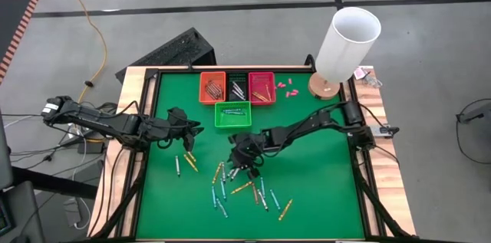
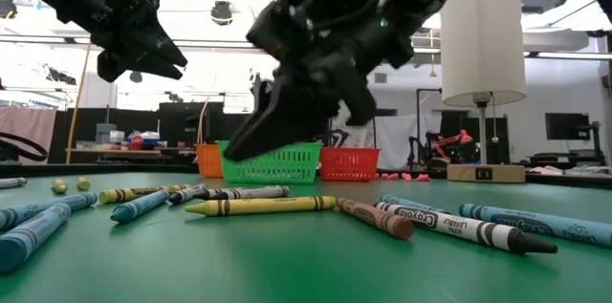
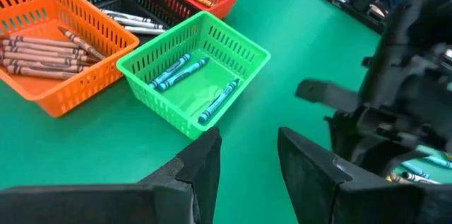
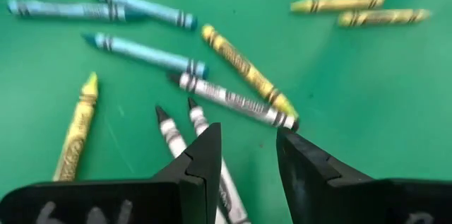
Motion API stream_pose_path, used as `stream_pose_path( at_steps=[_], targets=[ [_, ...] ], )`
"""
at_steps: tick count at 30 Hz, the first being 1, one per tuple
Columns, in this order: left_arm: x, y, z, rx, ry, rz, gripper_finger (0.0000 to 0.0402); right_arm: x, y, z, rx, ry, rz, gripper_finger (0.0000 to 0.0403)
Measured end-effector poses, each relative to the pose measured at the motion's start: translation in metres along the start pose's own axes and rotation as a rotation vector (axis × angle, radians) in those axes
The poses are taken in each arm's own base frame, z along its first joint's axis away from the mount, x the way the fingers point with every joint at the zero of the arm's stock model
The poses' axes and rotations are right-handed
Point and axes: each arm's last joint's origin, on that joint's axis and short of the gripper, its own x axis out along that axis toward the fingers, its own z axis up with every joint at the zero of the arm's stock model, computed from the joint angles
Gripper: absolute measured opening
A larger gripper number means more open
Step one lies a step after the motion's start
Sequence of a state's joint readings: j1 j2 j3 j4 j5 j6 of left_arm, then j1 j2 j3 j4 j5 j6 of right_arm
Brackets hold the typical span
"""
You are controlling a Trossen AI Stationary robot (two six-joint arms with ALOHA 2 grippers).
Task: Sort crayons
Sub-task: Put a black crayon in the black basket
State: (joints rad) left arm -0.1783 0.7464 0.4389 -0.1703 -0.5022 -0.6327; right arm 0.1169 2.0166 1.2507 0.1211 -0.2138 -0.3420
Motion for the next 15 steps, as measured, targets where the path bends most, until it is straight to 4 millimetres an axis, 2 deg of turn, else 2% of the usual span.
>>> stream_pose_path(
  at_steps=[5,15],
  targets=[
    [0.0,0.0,0.0,0.001,0.002,0.002,0.0131,0.008,0.002,-0.009,0.005,0.025,0.01,0.0132],
    [0.0,0.001,-0.002,0.011,0.016,0.012,0.0131,0.008,0.004,-0.015,0.016,0.09,0.035,0.0132]
  ],
)
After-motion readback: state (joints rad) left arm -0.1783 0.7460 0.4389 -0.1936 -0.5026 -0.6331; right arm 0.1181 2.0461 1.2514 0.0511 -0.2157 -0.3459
